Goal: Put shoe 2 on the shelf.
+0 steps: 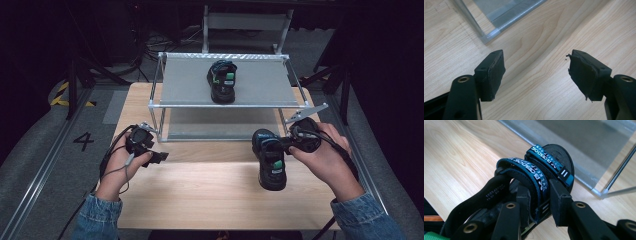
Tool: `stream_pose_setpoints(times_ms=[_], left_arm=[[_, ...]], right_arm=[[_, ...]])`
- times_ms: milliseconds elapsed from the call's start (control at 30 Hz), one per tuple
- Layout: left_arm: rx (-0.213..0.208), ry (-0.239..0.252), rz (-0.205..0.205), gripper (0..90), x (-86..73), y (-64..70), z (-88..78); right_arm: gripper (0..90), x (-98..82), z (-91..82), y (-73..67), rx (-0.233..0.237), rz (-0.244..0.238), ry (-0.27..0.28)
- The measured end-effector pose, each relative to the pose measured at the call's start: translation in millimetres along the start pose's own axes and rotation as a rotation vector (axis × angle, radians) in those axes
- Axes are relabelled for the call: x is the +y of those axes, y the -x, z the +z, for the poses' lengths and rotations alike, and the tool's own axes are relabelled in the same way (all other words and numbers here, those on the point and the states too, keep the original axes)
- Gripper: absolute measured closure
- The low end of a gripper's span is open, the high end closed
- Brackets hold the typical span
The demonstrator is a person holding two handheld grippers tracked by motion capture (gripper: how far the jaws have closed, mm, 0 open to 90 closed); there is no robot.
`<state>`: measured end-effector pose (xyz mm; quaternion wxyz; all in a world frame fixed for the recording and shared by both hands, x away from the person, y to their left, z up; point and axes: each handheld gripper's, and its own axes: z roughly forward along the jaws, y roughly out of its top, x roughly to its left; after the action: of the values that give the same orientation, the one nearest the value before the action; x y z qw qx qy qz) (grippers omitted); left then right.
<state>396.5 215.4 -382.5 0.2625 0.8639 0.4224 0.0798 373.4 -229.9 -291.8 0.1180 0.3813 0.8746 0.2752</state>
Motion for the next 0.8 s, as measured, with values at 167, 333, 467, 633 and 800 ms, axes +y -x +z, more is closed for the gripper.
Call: stream_pose_setpoints(times_ms=[167, 333, 467, 633, 800], left_arm=[[0.005, 0.006, -0.014, 29.3, -5.2, -2.3, -3.3], [0.009, 0.007, -0.028, 29.3, -10.3, -4.6, -6.7], [0.015, 0.011, -0.043, 29.3, -17.1, -6.8, -10.0], [0.019, 0.015, -0.065, 29.4, -24.3, -9.8, -13.9], [0.022, 0.019, -0.073, 29.5, -28.5, -12.1, -16.5]], right_arm=[[71.6, 16.2, -9.4, 1.6, 0.002, -0.017, 0.011], [71.7, 26.7, -16.9, 3.6, 0.003, -0.028, 0.022], [71.8, 39.6, -26.7, 6.1, 0.007, -0.034, 0.040], [71.8, 55.2, -37.6, 8.9, 0.001, -0.043, 0.071], [72.0, 70.4, -44.4, 13.6, 0.006, -0.028, 0.090]])
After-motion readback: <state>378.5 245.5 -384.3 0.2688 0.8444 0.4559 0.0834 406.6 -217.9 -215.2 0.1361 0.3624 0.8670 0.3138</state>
